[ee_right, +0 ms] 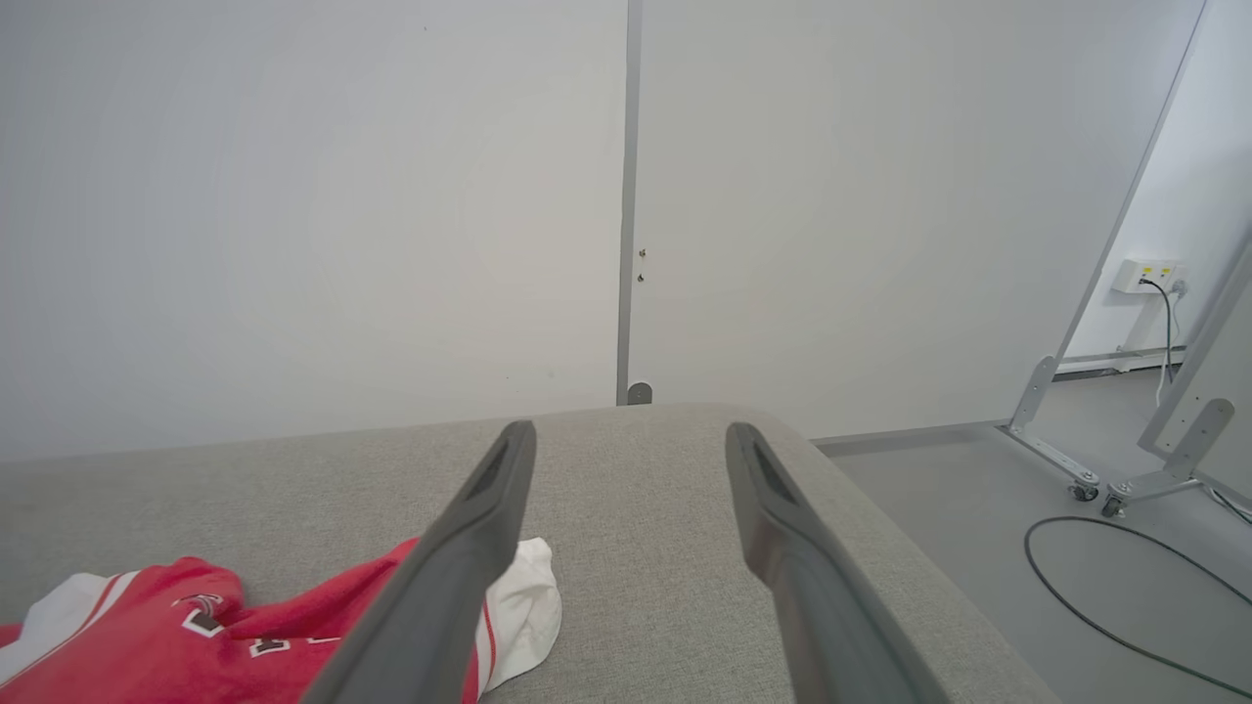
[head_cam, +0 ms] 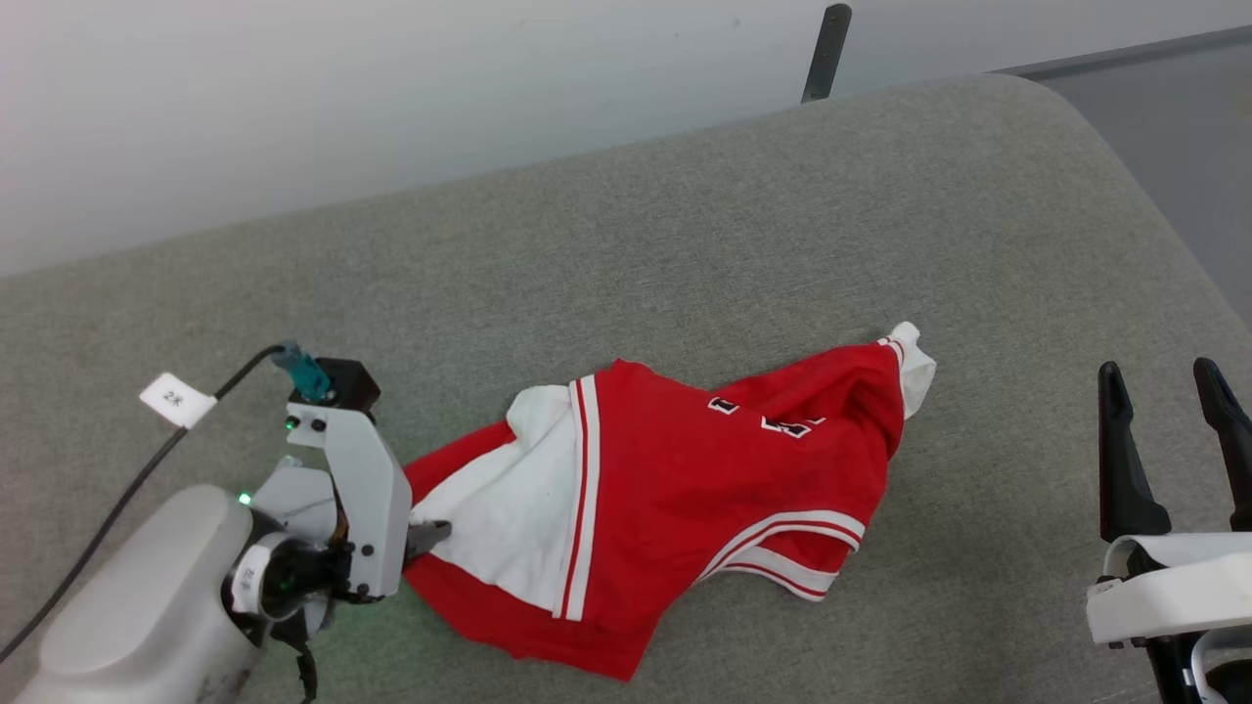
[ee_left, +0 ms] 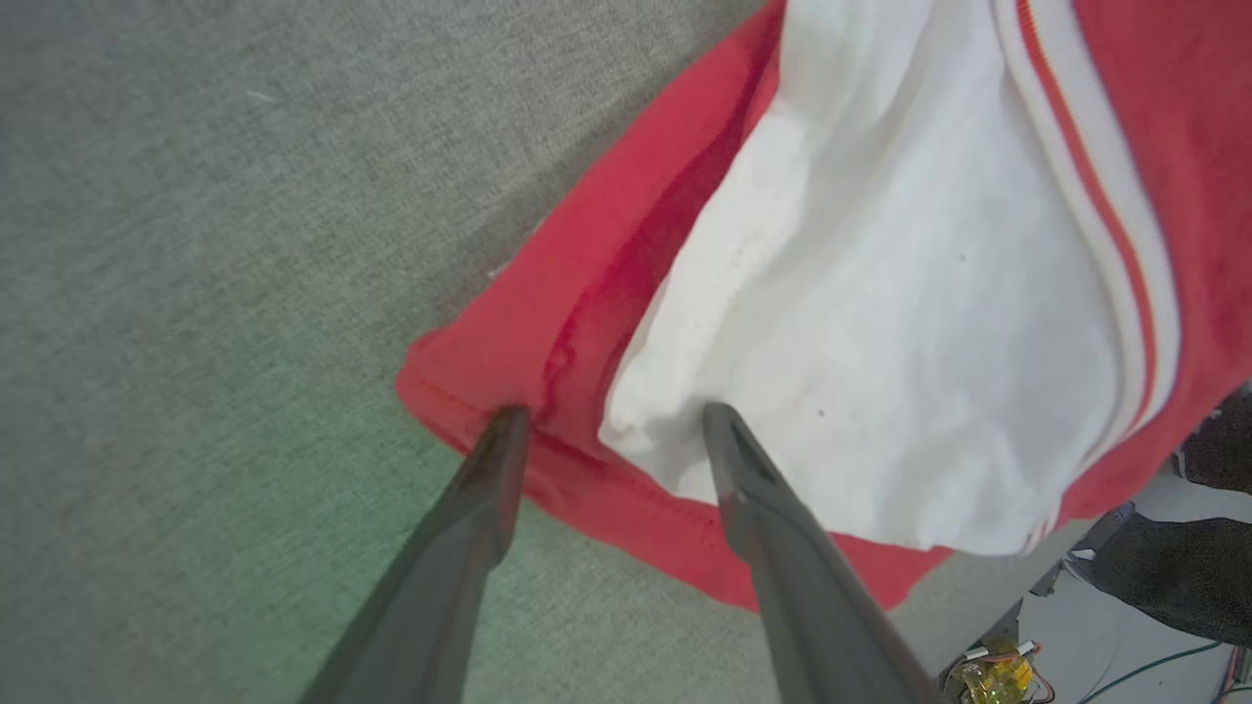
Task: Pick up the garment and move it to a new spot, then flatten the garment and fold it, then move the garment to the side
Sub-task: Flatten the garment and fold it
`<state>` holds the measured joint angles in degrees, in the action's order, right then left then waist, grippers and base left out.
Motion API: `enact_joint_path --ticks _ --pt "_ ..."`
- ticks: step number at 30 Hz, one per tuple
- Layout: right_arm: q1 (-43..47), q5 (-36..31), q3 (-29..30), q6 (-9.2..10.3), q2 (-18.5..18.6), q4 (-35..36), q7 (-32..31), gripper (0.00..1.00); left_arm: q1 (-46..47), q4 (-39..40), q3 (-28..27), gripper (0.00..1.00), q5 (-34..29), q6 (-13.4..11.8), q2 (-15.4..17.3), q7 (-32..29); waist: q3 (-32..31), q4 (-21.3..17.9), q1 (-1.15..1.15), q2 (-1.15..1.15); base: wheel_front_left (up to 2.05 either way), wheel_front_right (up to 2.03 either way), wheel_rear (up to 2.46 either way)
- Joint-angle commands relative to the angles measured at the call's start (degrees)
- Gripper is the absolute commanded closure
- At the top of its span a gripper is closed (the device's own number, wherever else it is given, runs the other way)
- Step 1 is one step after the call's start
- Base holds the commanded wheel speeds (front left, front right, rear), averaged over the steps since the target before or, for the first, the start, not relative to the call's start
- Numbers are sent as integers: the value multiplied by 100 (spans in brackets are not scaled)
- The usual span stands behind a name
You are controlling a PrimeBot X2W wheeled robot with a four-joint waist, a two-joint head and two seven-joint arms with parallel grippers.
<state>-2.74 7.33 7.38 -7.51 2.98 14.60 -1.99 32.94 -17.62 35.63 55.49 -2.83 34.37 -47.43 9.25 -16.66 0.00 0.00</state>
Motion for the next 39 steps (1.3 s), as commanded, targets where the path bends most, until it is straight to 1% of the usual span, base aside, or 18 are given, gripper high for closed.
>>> enact_joint_path --ticks 1,2,8,10,18,19,23,27,35,39 --pt "-20 16 23 3 -18 -7 37 0 74 -33 2 76 16 37 -27 5 -2 7 0 0 0 0 0" --pt "-18 20 26 3 -18 -6 37 0 77 -40 -4 100 39 35 -47 8 -4 9 0 0 0 0 0" --pt "-2 20 68 3 -17 -28 34 0 127 -47 -46 100 132 20 -88 -35 -44 51 0 0 0 0 0" --pt "11 10 87 3 -17 -32 10 0 156 -18 -39 100 136 23 -54 -82 -71 77 0 0 0 0 0" --pt "106 -17 165 3 -17 -9 -81 0 187 192 -147 100 197 -87 105 -182 -223 252 0 0 0 0 0" --pt "101 -24 169 3 -17 -7 -97 0 172 244 -177 100 228 -129 135 -199 -247 286 0 0 0 0 0" --pt "139 -65 180 3 -17 34 -150 0 93 459 -328 100 260 -267 353 -199 -333 434 0 0 0 0 0" --pt "177 -103 192 3 -17 57 -207 0 -39 612 -494 100 259 -376 639 -135 -417 581 0 0 0 0 0" --pt "235 -195 206 3 -17 109 -375 0 -499 658 -762 100 293 -537 1179 61 -605 772 0 0 0 0 0" --pt "280 -243 165 3 -17 148 -466 0 -856 576 -825 100 302 -544 1388 191 -686 800 0 0 0 0 0"
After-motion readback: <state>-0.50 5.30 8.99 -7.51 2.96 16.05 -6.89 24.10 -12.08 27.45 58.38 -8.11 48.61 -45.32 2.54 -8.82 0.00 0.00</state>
